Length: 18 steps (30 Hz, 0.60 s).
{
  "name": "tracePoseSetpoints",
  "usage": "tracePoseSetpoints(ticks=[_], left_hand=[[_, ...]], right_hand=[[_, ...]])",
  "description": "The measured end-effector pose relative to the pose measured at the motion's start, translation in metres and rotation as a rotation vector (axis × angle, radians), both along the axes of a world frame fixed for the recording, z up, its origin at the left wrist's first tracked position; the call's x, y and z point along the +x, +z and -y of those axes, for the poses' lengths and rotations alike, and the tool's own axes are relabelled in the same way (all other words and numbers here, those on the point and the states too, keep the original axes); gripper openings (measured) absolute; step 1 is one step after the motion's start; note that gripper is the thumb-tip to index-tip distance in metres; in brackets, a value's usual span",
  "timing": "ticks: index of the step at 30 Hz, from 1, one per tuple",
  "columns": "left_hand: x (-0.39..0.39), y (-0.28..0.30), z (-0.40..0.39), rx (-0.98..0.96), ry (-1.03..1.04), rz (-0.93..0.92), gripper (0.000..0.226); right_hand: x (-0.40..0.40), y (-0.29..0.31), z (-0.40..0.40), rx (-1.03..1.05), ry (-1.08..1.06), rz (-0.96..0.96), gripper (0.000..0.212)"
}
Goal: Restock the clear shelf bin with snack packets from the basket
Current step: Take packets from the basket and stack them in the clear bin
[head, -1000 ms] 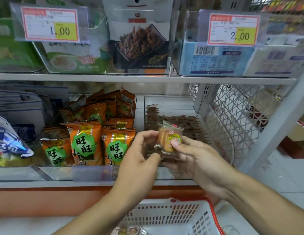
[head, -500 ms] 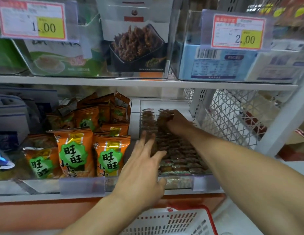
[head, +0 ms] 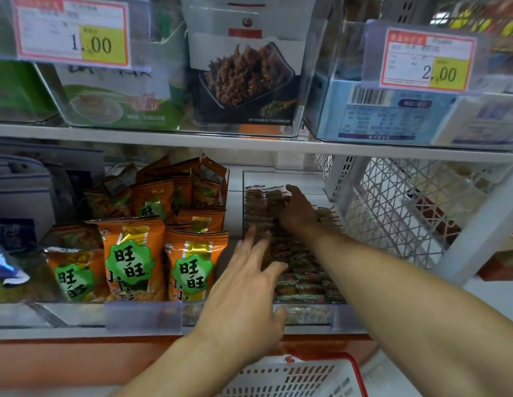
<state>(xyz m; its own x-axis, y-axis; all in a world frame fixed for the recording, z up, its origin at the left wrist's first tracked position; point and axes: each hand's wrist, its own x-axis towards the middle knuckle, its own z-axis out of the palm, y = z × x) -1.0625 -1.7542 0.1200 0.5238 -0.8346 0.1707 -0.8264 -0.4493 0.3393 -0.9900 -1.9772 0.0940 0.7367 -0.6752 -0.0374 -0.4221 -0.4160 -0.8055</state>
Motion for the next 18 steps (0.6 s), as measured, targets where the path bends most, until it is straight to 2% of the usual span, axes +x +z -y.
tracePoseSetpoints(ticks=[6, 9, 13, 15, 18], left_hand=[[0.002, -0.002, -0.001, 0.001, -0.027, 0.023, 0.074], [0.004, -0.003, -0.003, 0.016, -0.030, 0.034, 0.075], [0.001, -0.003, -0.008, 0.024, -0.047, 0.036, 0.073], [-0.003, -0.002, -0.012, 0.021, -0.062, 0.045, 0.072], [-0.017, -0.001, -0.017, 0.028, -0.121, 0.042, 0.068]], right_hand=[[0.002, -0.009, -0.002, -0.062, -0.008, -0.017, 0.074], [0.001, -0.012, 0.003, -0.117, -0.043, 0.025, 0.065], [0.001, -0.014, 0.006, -0.226, -0.019, -0.075, 0.055], [-0.002, -0.011, 0.006, -0.296, 0.056, -0.188, 0.060], [-0.016, -0.004, 0.005, -0.187, 0.185, -0.306, 0.083]])
